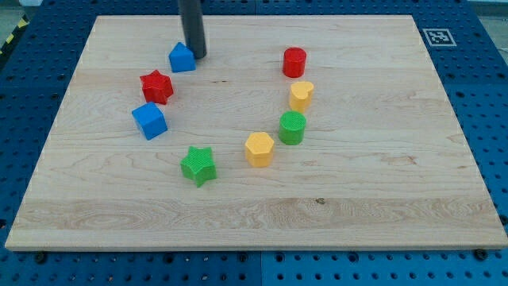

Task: Move blue triangle left a bit

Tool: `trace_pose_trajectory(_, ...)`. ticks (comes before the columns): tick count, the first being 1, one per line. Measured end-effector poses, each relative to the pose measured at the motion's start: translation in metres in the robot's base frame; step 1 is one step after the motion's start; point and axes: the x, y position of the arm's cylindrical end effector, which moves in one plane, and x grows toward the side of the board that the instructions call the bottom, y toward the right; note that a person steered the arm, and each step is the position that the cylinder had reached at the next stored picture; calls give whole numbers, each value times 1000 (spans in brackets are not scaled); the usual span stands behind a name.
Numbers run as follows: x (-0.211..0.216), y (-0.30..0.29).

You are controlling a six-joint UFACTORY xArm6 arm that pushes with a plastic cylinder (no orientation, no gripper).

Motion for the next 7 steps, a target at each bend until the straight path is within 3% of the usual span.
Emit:
trace_pose_trajectory(1,0,-15)
trace_pose_trajectory(4,29,26)
trace_pose_trajectory(7,29,-37)
